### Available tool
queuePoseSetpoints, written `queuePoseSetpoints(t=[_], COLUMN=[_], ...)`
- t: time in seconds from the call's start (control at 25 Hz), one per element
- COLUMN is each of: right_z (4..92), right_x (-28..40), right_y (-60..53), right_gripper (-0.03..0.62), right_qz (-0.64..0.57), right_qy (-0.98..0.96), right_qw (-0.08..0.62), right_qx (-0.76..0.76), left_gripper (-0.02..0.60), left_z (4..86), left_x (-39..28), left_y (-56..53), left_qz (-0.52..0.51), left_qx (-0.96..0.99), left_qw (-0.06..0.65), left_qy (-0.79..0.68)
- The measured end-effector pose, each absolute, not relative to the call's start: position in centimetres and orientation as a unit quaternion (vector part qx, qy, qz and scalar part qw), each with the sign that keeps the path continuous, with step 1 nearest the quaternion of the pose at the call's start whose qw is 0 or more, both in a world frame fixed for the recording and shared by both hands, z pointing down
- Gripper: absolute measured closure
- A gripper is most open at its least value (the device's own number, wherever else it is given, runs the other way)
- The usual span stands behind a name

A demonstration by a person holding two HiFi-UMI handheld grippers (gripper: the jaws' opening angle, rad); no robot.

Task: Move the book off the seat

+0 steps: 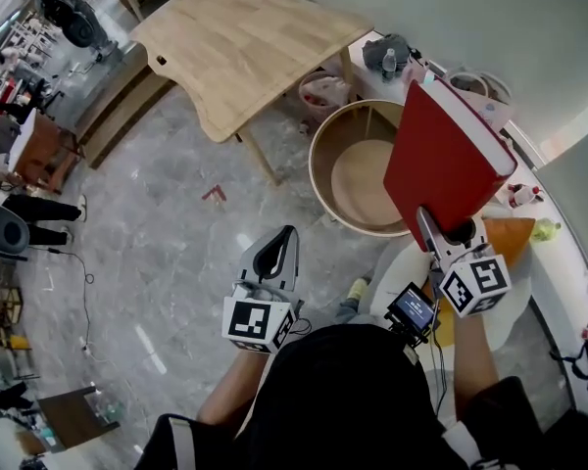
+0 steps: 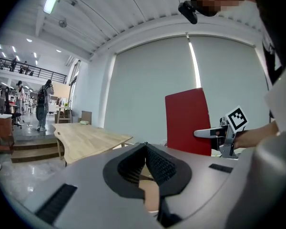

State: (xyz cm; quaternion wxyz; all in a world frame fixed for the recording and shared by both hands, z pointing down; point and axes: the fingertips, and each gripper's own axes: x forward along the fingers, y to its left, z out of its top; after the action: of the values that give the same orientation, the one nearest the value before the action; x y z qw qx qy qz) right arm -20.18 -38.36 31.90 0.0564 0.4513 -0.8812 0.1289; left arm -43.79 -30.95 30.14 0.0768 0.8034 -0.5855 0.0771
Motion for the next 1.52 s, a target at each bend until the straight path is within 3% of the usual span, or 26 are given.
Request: queuePoseSetpoints(t=[0.64, 1.0, 1.52], right_z=[42.6, 54.6, 68.5], right_x=[-20.8, -22.3, -22.6], right_y=[-43.4, -48.3, -53.7], right_gripper=[0.349, 0.349, 0.35], right_qz=[0.072, 0.03, -0.028], right_qy=[-0.851, -0.827, -0.76], right_qw=[0.228, 0.382, 0.534], right_qx=[0.467, 0.411, 0.369], left_gripper=[0.568, 0.568, 0.568], left_z=[33.9, 39.3, 48.1], left_x=[-41.8, -42.9, -43.5], left_y=[-36.7, -40.2, -42.8], left_qz=[0.121, 0.148, 0.172], left_qx=[0.829, 0.827, 0.824], left_qw=[0.104, 0.151, 0.201], left_qy=[-0.536, -0.52, -0.5])
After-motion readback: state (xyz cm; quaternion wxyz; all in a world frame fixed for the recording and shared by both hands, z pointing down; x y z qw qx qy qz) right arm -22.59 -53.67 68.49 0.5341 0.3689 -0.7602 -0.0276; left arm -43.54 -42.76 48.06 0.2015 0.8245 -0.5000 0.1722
